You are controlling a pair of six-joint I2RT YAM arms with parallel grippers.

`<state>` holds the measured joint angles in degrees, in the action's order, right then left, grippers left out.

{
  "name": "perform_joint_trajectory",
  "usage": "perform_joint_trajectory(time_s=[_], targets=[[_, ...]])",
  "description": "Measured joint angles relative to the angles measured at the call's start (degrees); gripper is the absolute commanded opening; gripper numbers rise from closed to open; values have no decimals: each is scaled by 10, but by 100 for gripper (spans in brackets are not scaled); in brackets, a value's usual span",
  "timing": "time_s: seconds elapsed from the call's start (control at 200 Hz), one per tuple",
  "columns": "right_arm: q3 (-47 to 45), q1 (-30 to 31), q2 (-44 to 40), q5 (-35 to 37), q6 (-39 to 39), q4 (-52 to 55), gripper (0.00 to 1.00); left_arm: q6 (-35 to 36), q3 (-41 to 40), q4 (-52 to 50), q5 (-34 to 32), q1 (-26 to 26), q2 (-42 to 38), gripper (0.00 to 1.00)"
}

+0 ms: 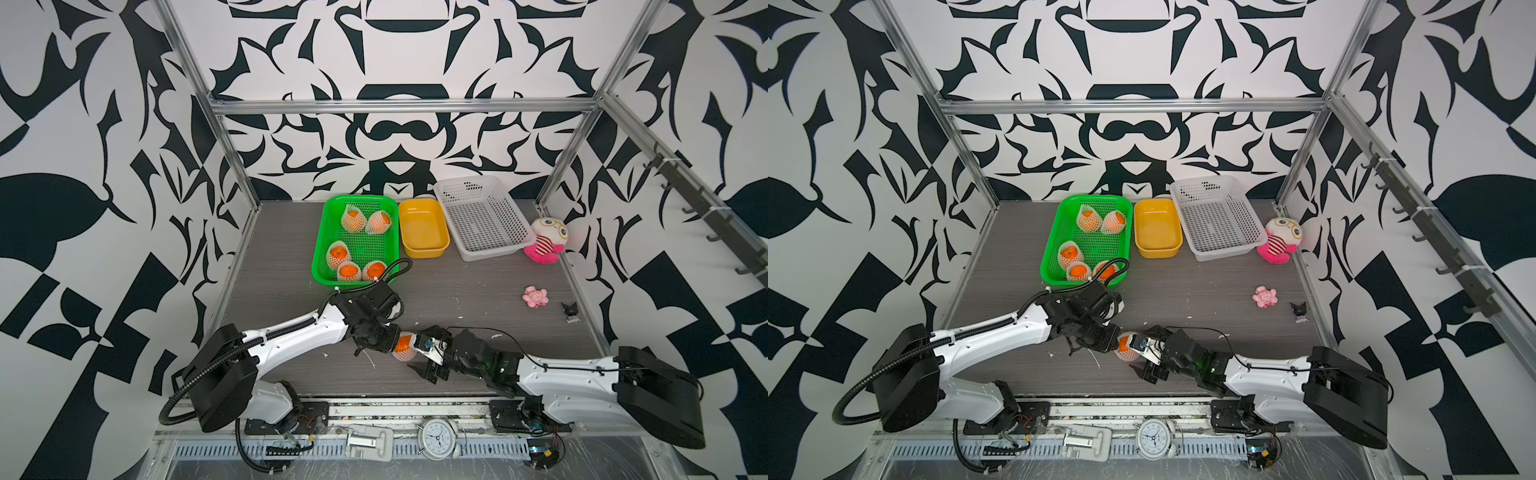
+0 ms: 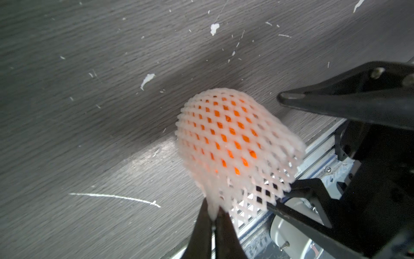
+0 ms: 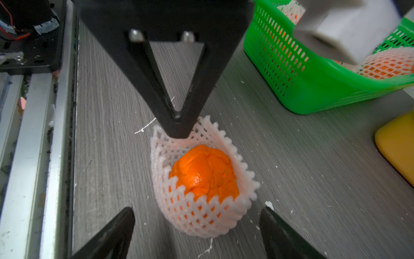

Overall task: Remove foam nets from oranges
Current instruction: Remove the foam net from the orange.

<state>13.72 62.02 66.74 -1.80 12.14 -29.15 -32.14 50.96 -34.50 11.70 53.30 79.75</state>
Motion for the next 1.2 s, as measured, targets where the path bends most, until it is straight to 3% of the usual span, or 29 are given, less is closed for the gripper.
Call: perform_joint_trajectory(time_s=[0.63,1.07,1.2], targets=[[10,0,97,0,-16,-122,81,-3,-10,14,0,0,-3,8],[11,0,111,-6,-41,-160,65,-10,-17,21,1,0,-14,8],[11,0,111,-5,-45,-162,61,-13,-17,22,1,0,-18,14]])
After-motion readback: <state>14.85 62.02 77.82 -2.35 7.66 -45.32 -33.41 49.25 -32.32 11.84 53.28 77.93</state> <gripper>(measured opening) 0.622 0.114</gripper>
